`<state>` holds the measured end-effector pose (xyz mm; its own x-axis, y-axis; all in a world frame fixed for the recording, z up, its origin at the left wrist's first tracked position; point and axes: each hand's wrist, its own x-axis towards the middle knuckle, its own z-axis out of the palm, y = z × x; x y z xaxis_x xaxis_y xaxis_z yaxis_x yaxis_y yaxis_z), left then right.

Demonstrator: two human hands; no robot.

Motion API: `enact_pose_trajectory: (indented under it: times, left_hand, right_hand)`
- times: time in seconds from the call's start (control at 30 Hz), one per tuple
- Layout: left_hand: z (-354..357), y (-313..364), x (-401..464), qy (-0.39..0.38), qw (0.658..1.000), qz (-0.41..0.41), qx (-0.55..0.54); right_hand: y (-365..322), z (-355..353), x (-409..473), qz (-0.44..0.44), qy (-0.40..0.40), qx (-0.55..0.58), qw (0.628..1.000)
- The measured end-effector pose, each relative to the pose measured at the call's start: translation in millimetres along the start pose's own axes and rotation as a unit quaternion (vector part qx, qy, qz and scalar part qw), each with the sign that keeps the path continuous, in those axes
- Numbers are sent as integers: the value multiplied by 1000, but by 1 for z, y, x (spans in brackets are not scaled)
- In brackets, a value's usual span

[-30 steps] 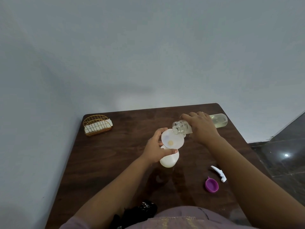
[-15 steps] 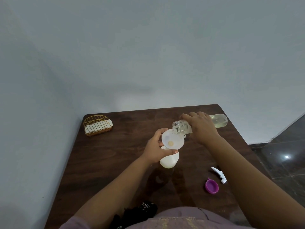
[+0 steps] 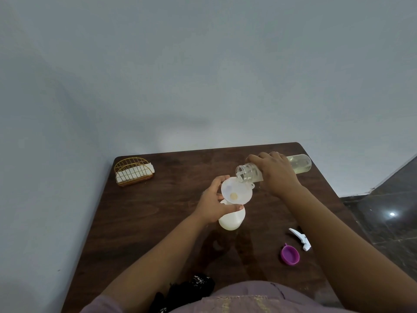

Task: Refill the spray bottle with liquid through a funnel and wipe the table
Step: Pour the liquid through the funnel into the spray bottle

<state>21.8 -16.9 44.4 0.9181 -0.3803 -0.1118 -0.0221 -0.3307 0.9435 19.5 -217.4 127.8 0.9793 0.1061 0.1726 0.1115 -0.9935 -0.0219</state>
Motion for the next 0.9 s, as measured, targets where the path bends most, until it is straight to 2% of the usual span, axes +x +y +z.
enact_pose_trajectory:
  times: [0.9]
  left_hand:
    - [0,-3,4,4,1000,3,8]
  right_hand:
    - [-2,2,2,-1,-5,5,1000]
